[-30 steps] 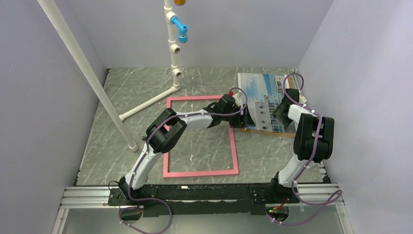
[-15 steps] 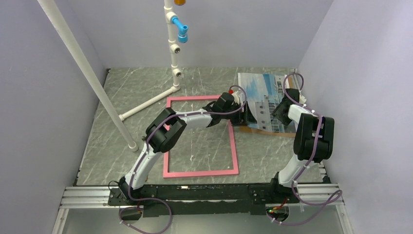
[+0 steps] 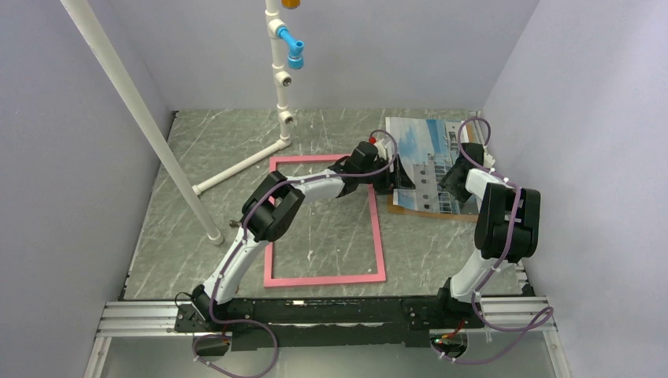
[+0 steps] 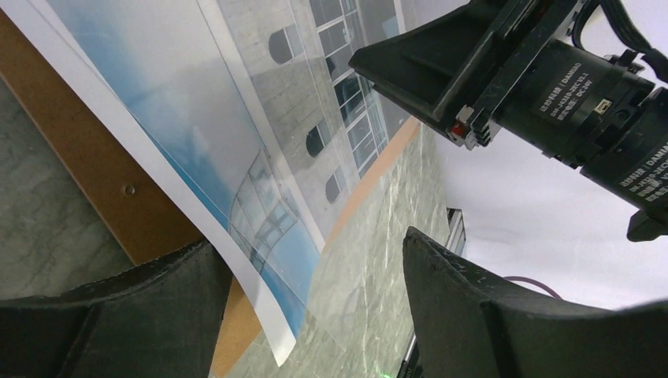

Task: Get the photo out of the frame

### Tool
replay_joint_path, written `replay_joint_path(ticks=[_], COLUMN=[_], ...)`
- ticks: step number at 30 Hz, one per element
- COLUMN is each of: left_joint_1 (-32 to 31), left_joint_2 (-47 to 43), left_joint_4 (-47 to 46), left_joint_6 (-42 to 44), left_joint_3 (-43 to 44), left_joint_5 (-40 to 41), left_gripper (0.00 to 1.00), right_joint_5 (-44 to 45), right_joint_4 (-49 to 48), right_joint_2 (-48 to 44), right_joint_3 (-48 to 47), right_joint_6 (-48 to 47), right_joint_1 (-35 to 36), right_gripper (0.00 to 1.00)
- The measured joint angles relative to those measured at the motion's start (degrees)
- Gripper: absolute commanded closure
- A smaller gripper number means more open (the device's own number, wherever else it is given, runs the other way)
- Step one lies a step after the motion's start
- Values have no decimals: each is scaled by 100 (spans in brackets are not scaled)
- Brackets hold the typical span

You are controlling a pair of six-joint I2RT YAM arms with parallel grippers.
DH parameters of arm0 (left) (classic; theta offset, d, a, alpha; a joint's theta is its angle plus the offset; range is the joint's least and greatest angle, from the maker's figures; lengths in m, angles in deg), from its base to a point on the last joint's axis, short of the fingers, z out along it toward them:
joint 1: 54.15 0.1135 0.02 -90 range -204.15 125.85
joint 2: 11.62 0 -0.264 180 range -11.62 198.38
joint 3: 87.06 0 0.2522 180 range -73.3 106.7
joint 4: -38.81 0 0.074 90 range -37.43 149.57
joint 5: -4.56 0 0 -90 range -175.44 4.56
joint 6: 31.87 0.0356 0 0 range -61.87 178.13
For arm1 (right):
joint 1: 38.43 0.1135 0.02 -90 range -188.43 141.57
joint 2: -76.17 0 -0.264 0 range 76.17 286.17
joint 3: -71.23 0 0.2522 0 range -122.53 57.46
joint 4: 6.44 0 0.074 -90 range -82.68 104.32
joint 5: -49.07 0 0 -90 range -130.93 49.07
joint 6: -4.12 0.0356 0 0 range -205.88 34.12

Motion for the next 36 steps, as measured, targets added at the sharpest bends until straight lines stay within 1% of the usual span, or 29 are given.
replay_joint_path(ticks=[2,4,9,11,18,20,23,25,27,28,31,34,35,36], left_joint_1=[20,42,111,155,271,275,275,275,275,275,275,275,275,275], left_joint_2=[0,0,0,0,0,0,0,0,0,0,70,142,160,173], left_joint_4=[44,33,-155,-271,-577,-647,-737,-774,-772,-769,-682,-557,-501,-457], left_joint_6=[35,33,-96,-188,-365,-417,-461,-470,-487,-511,-562,-557,-544,-538], left_joint_3=[70,94,-85,-223,-634,-682,-686,-675,-649,-627,-413,-232,-188,-157], left_joint_5=[0,-13,-98,-140,-278,-315,-389,-435,-474,-494,-588,-664,-680,-691], left_gripper=[26,33,60,68,77,83,87,86,78,76,78,84,89,96], right_joint_5=[0,0,0,0,-9,-17,-31,-46,-59,-61,-76,-101,-103,-101], right_joint_4=[0,0,0,0,-2,-2,-2,-2,-2,-2,2,2,2,7], right_joint_2=[0,0,-2,-2,-2,-2,-2,-7,-11,-11,-22,-28,-33,-35], right_joint_3=[0,0,0,0,0,0,0,0,0,0,0,0,0,0], right_joint_6=[-4,-7,-9,-9,-11,-11,-13,-20,-28,-33,-55,-68,-72,-76], right_joint_1=[0,0,0,0,0,0,0,0,0,0,2,2,2,11], right_gripper=[49,49,49,49,49,50,50,50,50,50,50,50,50,50])
